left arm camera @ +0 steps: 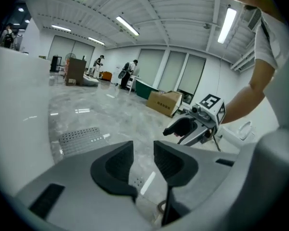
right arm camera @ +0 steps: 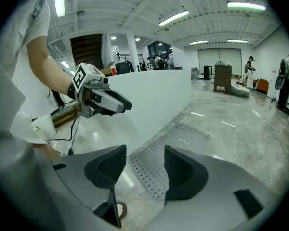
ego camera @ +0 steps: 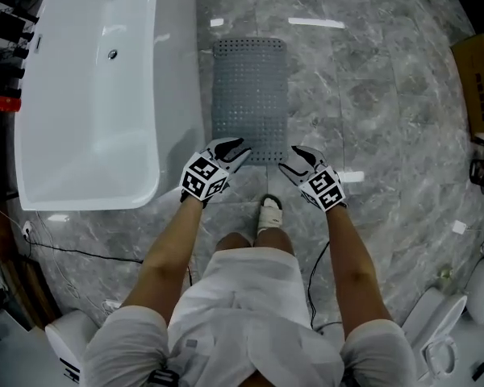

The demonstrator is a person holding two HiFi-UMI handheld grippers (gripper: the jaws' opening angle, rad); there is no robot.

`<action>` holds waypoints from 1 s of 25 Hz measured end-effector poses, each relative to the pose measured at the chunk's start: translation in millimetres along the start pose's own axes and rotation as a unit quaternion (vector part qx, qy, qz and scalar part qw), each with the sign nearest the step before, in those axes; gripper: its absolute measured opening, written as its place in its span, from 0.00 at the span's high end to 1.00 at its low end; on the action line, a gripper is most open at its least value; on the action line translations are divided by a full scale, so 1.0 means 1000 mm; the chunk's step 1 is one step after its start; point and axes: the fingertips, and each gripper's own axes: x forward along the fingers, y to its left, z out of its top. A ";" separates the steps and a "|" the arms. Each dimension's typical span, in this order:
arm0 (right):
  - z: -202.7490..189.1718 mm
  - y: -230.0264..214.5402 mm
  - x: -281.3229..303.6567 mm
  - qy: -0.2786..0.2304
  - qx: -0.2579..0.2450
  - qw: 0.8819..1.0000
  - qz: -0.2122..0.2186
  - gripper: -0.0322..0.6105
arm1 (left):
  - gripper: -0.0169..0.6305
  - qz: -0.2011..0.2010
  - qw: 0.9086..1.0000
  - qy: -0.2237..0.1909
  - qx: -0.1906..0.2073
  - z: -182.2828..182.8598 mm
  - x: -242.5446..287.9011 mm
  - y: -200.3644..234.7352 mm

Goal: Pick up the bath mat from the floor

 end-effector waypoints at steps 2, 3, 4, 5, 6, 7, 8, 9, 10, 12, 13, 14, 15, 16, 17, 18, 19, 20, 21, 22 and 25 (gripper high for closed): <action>-0.028 -0.001 0.020 0.035 -0.010 0.999 0.022 0.54 | 0.73 -0.015 0.998 0.048 0.024 -0.034 0.018 0.008; -0.042 -0.001 0.030 0.054 -0.017 0.998 0.033 0.53 | 0.69 -0.026 0.996 0.075 0.040 -0.052 0.027 0.010; -0.058 0.000 0.039 0.073 -0.025 0.996 0.043 0.53 | 0.66 -0.039 0.992 0.104 0.058 -0.071 0.035 0.012; -0.073 0.001 0.048 0.092 -0.032 0.994 0.052 0.53 | 0.60 -0.051 0.987 0.133 0.076 -0.091 0.043 0.014; -0.088 0.001 0.056 0.111 -0.039 0.991 0.061 0.52 | 0.56 -0.063 0.980 0.162 0.094 -0.111 0.050 0.017; -0.102 0.002 0.064 0.129 -0.048 0.988 0.069 0.52 | 0.53 -0.075 0.972 0.193 0.109 -0.131 0.055 0.020; -0.116 0.003 0.071 0.148 -0.059 0.984 0.076 0.52 | 0.50 -0.085 0.964 0.223 0.118 -0.152 0.059 0.025; -0.128 0.004 0.079 0.165 -0.071 0.980 0.085 0.51 | 0.48 -0.093 0.955 0.253 0.123 -0.173 0.061 0.031; -0.140 0.005 0.087 0.180 -0.083 0.976 0.093 0.50 | 0.45 -0.100 0.946 0.280 0.127 -0.192 0.064 0.037; -0.163 0.004 0.103 0.204 -0.098 0.968 0.106 0.49 | 0.43 -0.111 0.932 0.315 0.141 -0.221 0.071 0.047; -0.173 0.002 0.110 0.214 -0.102 0.965 0.111 0.49 | 0.42 -0.113 0.927 0.324 0.148 -0.231 0.074 0.051; -0.182 0.001 0.117 0.222 -0.107 0.962 0.115 0.48 | 0.42 -0.114 0.924 0.331 0.155 -0.239 0.078 0.054; -0.190 0.000 0.124 0.229 -0.113 0.960 0.118 0.48 | 0.42 -0.117 0.920 0.338 0.164 -0.247 0.082 0.057; -0.198 -0.002 0.131 0.235 -0.120 0.957 0.121 0.47 | 0.42 -0.120 0.914 0.346 0.175 -0.257 0.085 0.060; -0.206 -0.003 0.138 0.240 -0.127 0.954 0.123 0.47 | 0.42 -0.123 0.907 0.356 0.186 -0.267 0.089 0.063; -0.213 -0.005 0.144 0.246 -0.133 0.952 0.125 0.47 | 0.42 -0.125 0.901 0.367 0.197 -0.278 0.092 0.067; -0.221 -0.008 0.151 0.250 -0.138 0.950 0.126 0.47 | 0.42 -0.126 0.895 0.376 0.204 -0.288 0.095 0.070; -0.228 -0.011 0.157 0.253 -0.141 0.948 0.127 0.47 | 0.42 -0.125 0.892 0.382 0.208 -0.296 0.099 0.074; -0.235 -0.014 0.163 0.256 -0.144 0.947 0.129 0.47 | 0.42 -0.123 0.890 0.384 0.210 -0.303 0.104 0.077; -0.242 -0.016 0.170 0.259 -0.147 0.946 0.131 0.47 | 0.42 -0.122 0.890 0.385 0.211 -0.310 0.108 0.081; -0.263 -0.021 0.188 0.273 -0.161 0.938 0.138 0.47 | 0.42 -0.129 0.886 0.391 0.211 -0.333 0.121 0.088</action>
